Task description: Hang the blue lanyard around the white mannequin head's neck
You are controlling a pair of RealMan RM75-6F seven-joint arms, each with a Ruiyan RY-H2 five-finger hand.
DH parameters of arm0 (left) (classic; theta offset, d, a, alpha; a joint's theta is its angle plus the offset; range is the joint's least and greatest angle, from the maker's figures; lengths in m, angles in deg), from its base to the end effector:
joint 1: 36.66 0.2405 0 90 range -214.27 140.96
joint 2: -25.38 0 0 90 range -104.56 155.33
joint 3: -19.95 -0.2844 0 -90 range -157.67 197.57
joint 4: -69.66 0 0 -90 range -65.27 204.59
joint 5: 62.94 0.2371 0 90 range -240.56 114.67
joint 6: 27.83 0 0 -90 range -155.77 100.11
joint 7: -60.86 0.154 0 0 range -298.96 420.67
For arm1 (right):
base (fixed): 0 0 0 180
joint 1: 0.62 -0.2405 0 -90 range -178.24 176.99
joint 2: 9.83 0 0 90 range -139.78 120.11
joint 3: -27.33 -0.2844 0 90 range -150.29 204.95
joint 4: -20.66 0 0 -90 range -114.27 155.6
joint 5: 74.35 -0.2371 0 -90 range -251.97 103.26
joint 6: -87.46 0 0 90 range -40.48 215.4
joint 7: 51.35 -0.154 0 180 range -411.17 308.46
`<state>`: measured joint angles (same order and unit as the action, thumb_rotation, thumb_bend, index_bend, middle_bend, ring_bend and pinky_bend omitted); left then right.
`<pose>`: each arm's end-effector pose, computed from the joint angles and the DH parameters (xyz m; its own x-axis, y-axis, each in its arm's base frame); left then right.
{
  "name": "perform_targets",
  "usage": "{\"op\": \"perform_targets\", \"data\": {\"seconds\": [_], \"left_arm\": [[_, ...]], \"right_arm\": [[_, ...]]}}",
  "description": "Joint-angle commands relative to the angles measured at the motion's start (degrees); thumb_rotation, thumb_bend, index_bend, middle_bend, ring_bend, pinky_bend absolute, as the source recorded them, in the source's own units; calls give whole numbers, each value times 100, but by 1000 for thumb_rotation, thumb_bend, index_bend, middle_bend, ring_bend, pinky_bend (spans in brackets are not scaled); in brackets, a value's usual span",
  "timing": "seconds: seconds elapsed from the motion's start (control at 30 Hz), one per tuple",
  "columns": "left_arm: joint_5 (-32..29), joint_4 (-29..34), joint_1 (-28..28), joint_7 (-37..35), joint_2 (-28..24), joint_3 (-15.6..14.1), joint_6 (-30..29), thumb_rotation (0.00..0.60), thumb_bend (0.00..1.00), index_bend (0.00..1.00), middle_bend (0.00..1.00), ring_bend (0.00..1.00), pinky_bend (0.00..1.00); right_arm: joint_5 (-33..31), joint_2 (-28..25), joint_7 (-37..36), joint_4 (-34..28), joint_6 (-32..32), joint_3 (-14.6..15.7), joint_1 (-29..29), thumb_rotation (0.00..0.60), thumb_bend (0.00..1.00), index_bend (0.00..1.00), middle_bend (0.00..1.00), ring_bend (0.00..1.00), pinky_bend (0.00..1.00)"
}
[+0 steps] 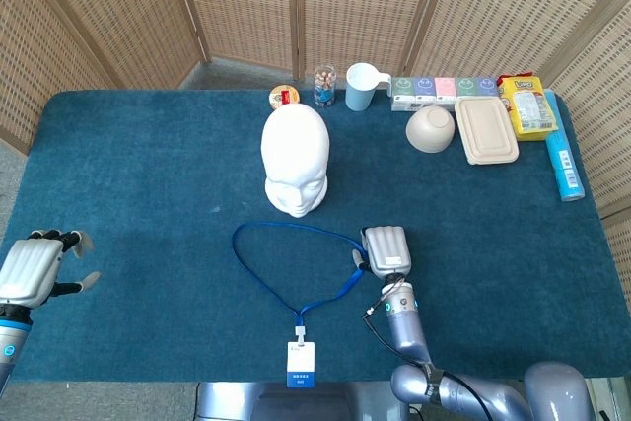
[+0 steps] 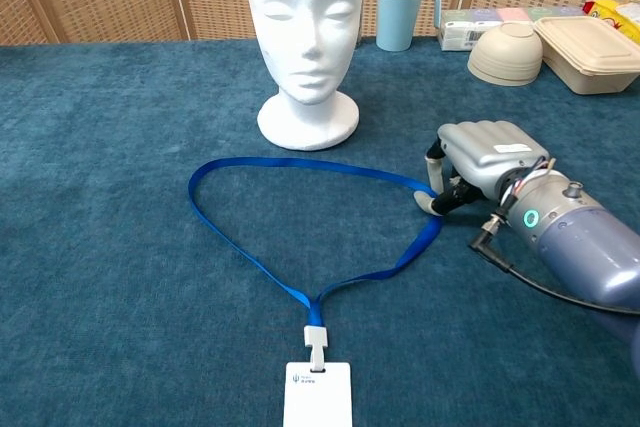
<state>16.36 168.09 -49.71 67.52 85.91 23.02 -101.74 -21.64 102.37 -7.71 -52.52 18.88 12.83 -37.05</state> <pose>-0.3239 0.2396 0.1363 0.4521 0.1421 0.8806 0.8918 -0.0519 -0.4495 -0.1669 -0.3400 -0.1332 0.5002 -0.2213 0.8372 -0.8654 -0.0955 0.4918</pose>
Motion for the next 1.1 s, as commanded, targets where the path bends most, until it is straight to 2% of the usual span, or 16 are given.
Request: {"op": "perform_targets", "data": {"seconds": [0.03, 0.4, 0.67, 0.83, 1.1], "left_arm": [[3, -2, 4, -3, -2, -5, -6, 465, 202, 439, 524, 427, 363], [13, 2, 23, -19, -24, -22, -31, 464, 202, 423, 518, 422, 363], [32, 16, 12, -37, -38, -30, -15, 466, 202, 422, 512, 416, 363], [35, 27, 5, -35, -51, -33, -5, 466, 202, 423, 510, 414, 363], [70, 47, 7, -33, -59, -30, -43, 467, 202, 422, 508, 413, 363]], "right_arm": [[-18, -6, 19, -1, 14, 2, -2, 412, 452, 595, 1000, 1000, 1000], [-91, -43, 165, -27, 79, 30, -37, 411, 506, 602, 1000, 1000, 1000], [-139, -105, 250, -116, 104, 62, -45, 445, 545, 602, 1000, 1000, 1000], [-160, -145, 301, -183, 121, 103, -45, 446, 547, 602, 1000, 1000, 1000], [-143, -197, 375, -258, 102, 141, -67, 490, 551, 610, 1000, 1000, 1000]]}}
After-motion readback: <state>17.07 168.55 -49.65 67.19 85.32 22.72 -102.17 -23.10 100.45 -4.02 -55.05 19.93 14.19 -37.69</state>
